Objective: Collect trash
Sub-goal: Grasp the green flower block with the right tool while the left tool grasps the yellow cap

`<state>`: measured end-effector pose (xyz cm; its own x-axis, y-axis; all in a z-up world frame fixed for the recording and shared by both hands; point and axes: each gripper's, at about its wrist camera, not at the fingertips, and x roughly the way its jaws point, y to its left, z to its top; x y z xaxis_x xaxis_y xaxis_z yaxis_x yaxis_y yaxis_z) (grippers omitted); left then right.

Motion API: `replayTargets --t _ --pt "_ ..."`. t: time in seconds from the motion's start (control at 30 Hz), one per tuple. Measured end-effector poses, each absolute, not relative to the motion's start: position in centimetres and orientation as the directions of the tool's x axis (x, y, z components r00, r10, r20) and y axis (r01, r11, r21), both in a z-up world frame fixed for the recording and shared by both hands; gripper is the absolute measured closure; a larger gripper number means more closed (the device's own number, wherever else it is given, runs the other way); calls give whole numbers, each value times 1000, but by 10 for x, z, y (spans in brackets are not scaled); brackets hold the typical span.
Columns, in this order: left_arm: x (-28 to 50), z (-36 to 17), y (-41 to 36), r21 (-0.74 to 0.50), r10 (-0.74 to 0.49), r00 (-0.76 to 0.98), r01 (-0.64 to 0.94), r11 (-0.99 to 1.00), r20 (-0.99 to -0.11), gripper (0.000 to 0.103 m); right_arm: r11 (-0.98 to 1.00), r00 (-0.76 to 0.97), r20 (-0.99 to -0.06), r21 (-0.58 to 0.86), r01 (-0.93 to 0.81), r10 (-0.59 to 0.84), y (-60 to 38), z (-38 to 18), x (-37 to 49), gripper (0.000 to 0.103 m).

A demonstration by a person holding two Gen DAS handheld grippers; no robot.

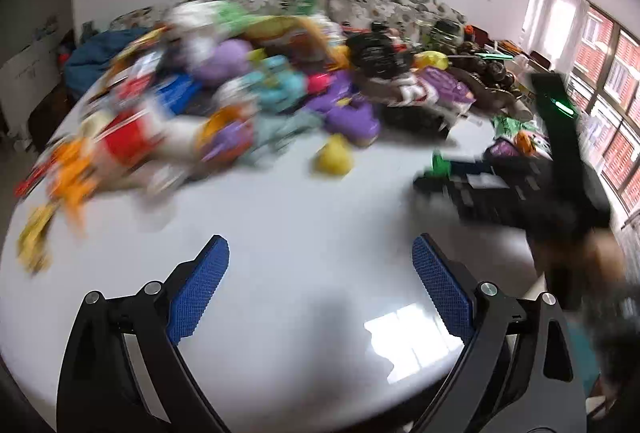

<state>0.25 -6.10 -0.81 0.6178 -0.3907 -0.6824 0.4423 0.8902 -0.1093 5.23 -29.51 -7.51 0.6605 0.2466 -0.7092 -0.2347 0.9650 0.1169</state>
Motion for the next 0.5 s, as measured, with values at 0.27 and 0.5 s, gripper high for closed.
replayTargets --t 0.27,0.5 --pt "79 -23 -138 -138 -379 577 418 898 -724 13 979 724 -660 148 -139 203 -372 -52 -17 63" --pt "100 -43 -134 -115 -293 565 329 937 -771 75 971 712 -661 180 -158 238 -375 -62 -33 63"
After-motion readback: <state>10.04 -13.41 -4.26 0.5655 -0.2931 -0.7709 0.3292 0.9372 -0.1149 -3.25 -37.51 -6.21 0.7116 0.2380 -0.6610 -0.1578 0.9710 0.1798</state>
